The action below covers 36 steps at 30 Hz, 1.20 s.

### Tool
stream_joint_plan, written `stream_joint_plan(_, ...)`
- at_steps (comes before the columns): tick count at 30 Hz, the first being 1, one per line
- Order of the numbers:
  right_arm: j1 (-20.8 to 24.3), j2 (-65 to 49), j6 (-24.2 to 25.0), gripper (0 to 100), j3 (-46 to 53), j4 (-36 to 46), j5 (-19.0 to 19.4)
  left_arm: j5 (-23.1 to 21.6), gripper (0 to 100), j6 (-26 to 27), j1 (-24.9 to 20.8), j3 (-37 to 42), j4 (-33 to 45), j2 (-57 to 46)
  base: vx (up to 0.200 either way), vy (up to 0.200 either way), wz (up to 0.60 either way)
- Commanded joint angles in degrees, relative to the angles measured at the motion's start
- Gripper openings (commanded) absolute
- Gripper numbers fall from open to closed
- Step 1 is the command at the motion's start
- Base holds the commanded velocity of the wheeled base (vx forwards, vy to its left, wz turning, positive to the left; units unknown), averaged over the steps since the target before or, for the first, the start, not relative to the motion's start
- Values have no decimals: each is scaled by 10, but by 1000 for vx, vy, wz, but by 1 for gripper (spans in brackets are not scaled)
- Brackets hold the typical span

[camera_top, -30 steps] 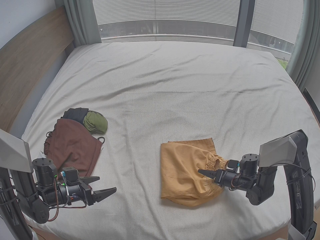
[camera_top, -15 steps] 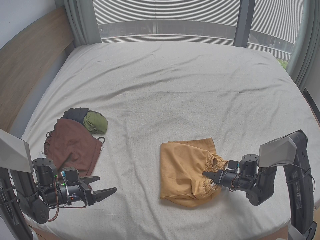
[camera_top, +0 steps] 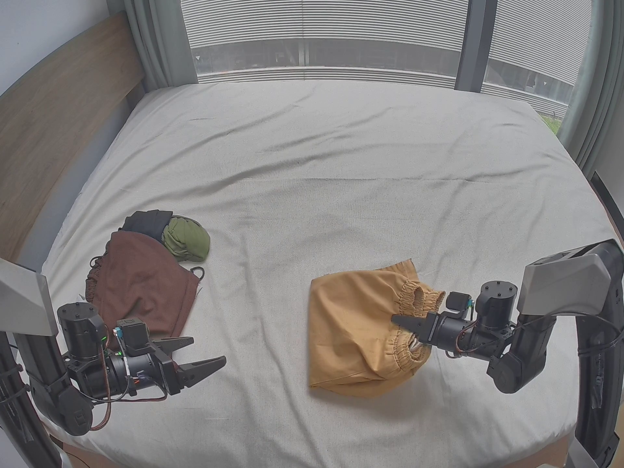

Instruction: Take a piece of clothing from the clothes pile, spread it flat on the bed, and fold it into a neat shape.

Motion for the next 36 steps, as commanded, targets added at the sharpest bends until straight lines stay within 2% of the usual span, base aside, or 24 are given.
stream_joint_plan(1, 20, -64, 5, 0, -2, 0, 3, 0, 100, -2, 3, -2, 0, -8, 0, 0, 0)
stream_joint_plan(7, 42, -108, 10, 0, -2, 1, 3, 0, 100, -2, 1, -2, 0, -7, 0, 0, 0)
stream_joint_plan(25, 60, -115, 23, 0, -70, 6, 9, -1, 100, -2, 5, 1, 0, -8, 0, 0, 0)
stream_joint_plan(36, 60, -117, 29, 0, -157, 87, 10, -1, 100, -2, 3, 2, 0, -3, 0, 0, 0)
